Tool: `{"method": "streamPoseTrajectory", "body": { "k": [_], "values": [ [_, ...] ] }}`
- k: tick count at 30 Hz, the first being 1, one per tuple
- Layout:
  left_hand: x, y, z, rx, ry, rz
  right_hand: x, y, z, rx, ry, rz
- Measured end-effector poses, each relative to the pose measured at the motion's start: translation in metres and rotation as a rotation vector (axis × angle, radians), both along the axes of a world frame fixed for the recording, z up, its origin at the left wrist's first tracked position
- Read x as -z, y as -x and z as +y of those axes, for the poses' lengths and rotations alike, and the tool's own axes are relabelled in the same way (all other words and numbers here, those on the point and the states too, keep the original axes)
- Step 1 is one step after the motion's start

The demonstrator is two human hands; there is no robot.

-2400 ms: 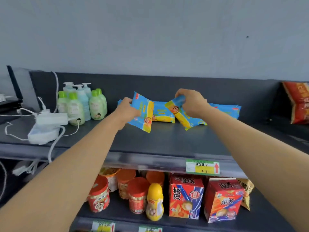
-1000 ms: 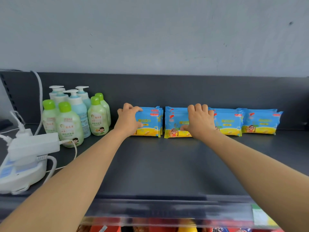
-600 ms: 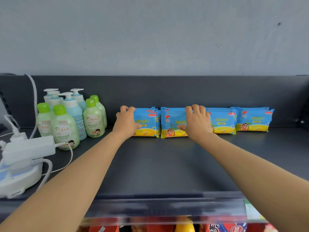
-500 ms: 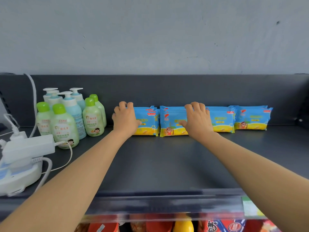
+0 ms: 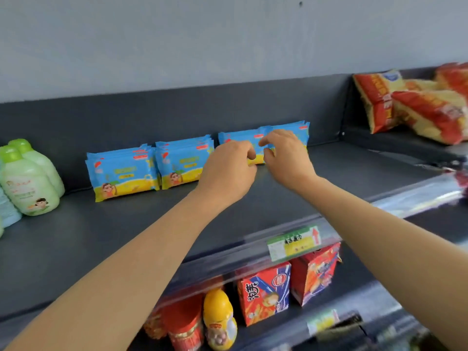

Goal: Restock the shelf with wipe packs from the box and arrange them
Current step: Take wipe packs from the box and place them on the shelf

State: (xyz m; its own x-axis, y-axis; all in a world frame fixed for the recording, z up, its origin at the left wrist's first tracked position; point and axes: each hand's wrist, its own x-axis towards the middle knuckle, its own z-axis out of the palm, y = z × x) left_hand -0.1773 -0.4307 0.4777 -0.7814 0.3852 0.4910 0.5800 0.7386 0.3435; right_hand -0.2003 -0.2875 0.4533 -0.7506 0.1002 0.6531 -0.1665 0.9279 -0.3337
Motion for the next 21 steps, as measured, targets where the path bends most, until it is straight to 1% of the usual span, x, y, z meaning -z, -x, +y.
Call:
{"method": "streamPoseTrajectory", "body": {
  "k": [6,9,12,16,19,21],
  "values": [
    [0.014,-0.045,0.109,0.308,0.004,-0.032,0.023,-0.084,0.105,0.243,0.057,0.028],
    [0.029,-0.077,0.171,0.465,0.016,-0.097,0.041,-0.138,0.161,0.377,0.128,0.016],
    [0.050,-0.109,0.233,0.584,0.098,-0.179,0.067,-0.194,0.215,0.538,0.208,-0.021],
    [0.090,-0.152,0.311,0.708,0.247,-0.318,0.118,-0.262,0.277,0.703,0.319,-0.167],
    [0.128,-0.174,0.361,0.723,0.344,-0.436,0.154,-0.299,0.312,0.746,0.361,-0.310],
    [0.153,-0.183,0.390,0.733,0.433,-0.492,0.179,-0.316,0.335,0.740,0.372,-0.438]
  ]
}}
